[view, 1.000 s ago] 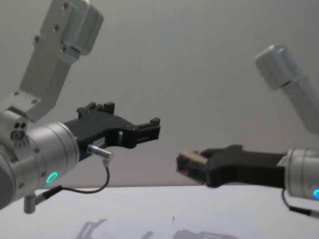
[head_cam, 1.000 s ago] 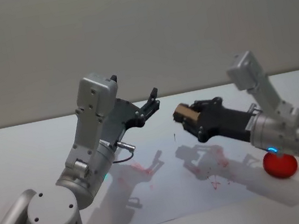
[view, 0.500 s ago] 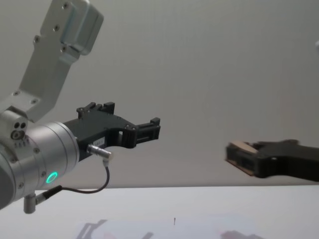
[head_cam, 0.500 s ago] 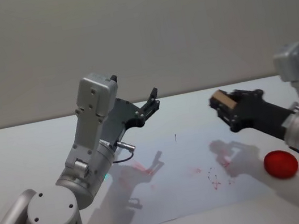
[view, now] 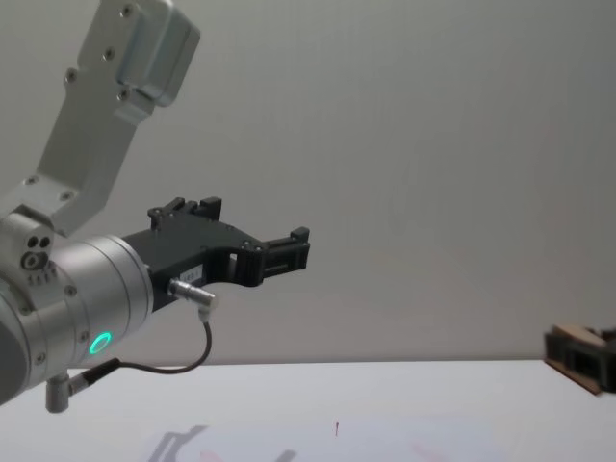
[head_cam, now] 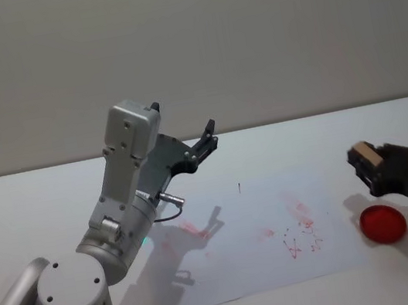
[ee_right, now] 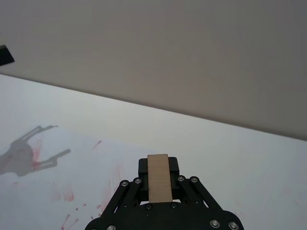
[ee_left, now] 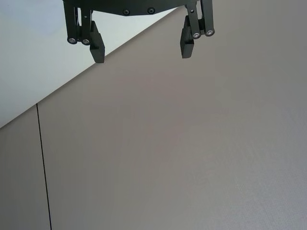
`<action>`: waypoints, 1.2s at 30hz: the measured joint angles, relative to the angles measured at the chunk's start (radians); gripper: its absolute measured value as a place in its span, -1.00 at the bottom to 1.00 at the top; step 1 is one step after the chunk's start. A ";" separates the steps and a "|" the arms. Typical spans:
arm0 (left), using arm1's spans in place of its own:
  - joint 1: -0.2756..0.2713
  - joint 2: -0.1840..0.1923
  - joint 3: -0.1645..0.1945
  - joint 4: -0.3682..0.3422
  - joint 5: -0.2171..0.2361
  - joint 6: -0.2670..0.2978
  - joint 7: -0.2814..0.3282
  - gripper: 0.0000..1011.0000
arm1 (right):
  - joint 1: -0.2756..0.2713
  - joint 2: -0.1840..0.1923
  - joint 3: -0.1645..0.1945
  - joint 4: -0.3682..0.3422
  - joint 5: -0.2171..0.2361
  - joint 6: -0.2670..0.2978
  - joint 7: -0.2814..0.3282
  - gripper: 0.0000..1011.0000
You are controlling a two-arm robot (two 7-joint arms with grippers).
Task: Use the one hand to pick up the stamp and affix it onto the A4 paper.
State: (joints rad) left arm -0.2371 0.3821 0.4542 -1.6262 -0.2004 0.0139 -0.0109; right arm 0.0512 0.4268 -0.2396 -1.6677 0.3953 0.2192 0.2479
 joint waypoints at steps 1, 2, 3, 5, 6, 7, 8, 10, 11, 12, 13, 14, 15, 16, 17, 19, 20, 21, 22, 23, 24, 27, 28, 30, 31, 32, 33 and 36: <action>0.000 0.000 0.000 0.000 0.000 0.000 0.000 0.98 | -0.012 0.008 0.004 -0.007 0.009 0.011 -0.011 -0.57; 0.000 0.000 0.000 0.000 0.000 0.000 0.000 0.98 | -0.017 0.012 0.006 -0.010 0.014 0.017 -0.017 -0.57; 0.000 0.000 0.000 0.000 0.000 0.000 0.000 0.98 | -0.021 0.015 0.008 -0.012 0.017 0.020 -0.020 -0.57; 0.000 0.000 0.000 0.000 0.000 0.000 0.000 0.98 | -0.033 0.023 0.012 -0.018 0.027 0.036 -0.031 -0.57; 0.000 0.000 0.000 0.000 0.000 0.000 0.000 0.98 | -0.037 0.026 0.013 -0.020 0.030 0.041 -0.034 -0.57; 0.000 0.000 0.000 0.000 0.000 0.000 0.000 0.98 | -0.044 0.031 0.015 -0.023 0.036 0.052 -0.039 -0.57; 0.000 0.000 0.000 0.000 0.000 0.000 0.000 0.98 | -0.047 0.033 0.016 -0.024 0.038 0.056 -0.040 -0.57; 0.000 0.000 0.000 0.000 0.000 0.000 0.000 0.98 | -0.055 0.038 0.017 -0.026 0.043 0.068 -0.043 -0.57; 0.000 0.000 0.000 0.000 0.000 0.000 0.000 0.98 | -0.055 0.038 0.017 -0.026 0.043 0.068 -0.043 -0.57; 0.000 0.000 0.000 0.000 0.000 0.000 0.000 0.98 | -0.059 0.040 0.017 -0.027 0.045 0.076 -0.043 -0.57; 0.000 0.000 0.000 0.000 0.000 0.000 0.000 0.98 | -0.061 0.042 0.017 -0.027 0.046 0.080 -0.043 -0.57; 0.000 0.000 0.000 0.000 0.000 0.000 0.000 0.98 | -0.063 0.043 0.017 -0.028 0.048 0.087 -0.043 -0.57; 0.000 0.000 0.000 0.000 0.000 0.000 0.000 0.98 | -0.065 0.044 0.018 -0.028 0.049 0.092 -0.043 -0.57; 0.000 0.000 0.000 0.000 0.000 0.000 0.000 0.98 | -0.066 0.045 0.018 -0.028 0.049 0.095 -0.042 -0.57; 0.000 0.000 0.000 0.000 0.000 0.000 0.000 0.98 | -0.068 0.047 0.018 -0.029 0.050 0.101 -0.042 -0.57; 0.000 0.000 0.000 0.000 0.000 0.000 0.000 0.98 | -0.070 0.049 0.018 -0.030 0.051 0.110 -0.042 -0.57; 0.000 0.000 0.000 0.000 0.000 0.000 0.000 0.98 | -0.072 0.050 0.018 -0.030 0.051 0.113 -0.042 -0.57; 0.000 0.000 0.000 0.000 0.000 0.000 0.000 0.98 | -0.073 0.051 0.018 -0.031 0.051 0.119 -0.042 -0.57; 0.000 0.000 0.000 0.000 0.000 0.000 0.000 0.98 | -0.074 0.052 0.018 -0.032 0.051 0.122 -0.042 -0.57; 0.000 0.000 0.000 0.000 0.000 0.000 0.000 0.98 | -0.075 0.052 0.018 -0.032 0.051 0.125 -0.042 -0.57; 0.000 0.000 0.000 0.000 0.000 0.000 0.000 0.98 | -0.076 0.054 0.019 -0.034 0.051 0.131 -0.042 -0.57; 0.000 0.000 0.000 0.000 0.000 0.000 0.000 0.98 | -0.078 0.055 0.019 -0.035 0.051 0.139 -0.043 -0.57; 0.000 0.000 0.000 0.000 0.000 0.000 0.000 0.98 | -0.079 0.056 0.019 -0.035 0.050 0.144 -0.043 -0.57; 0.000 0.000 0.000 0.000 0.000 0.000 0.000 0.98 | -0.079 0.057 0.018 -0.035 0.047 0.153 -0.043 -0.57; 0.000 0.000 0.000 0.000 0.000 0.000 0.000 0.98 | -0.079 0.057 0.018 -0.035 0.046 0.155 -0.043 -0.57; 0.000 0.000 0.000 0.000 0.000 0.000 0.000 0.98 | -0.079 0.057 0.018 -0.035 0.045 0.158 -0.043 -0.57; 0.000 0.000 0.000 0.000 0.000 0.000 0.000 0.98 | -0.079 0.057 0.017 -0.035 0.044 0.160 -0.043 -0.57; 0.000 0.000 0.000 0.000 0.000 0.000 0.000 0.98 | -0.079 0.057 0.017 -0.035 0.041 0.167 -0.043 -0.57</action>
State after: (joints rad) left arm -0.2371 0.3821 0.4542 -1.6262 -0.2004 0.0138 -0.0109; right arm -0.0274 0.4839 -0.2231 -1.7028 0.4362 0.3866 0.2048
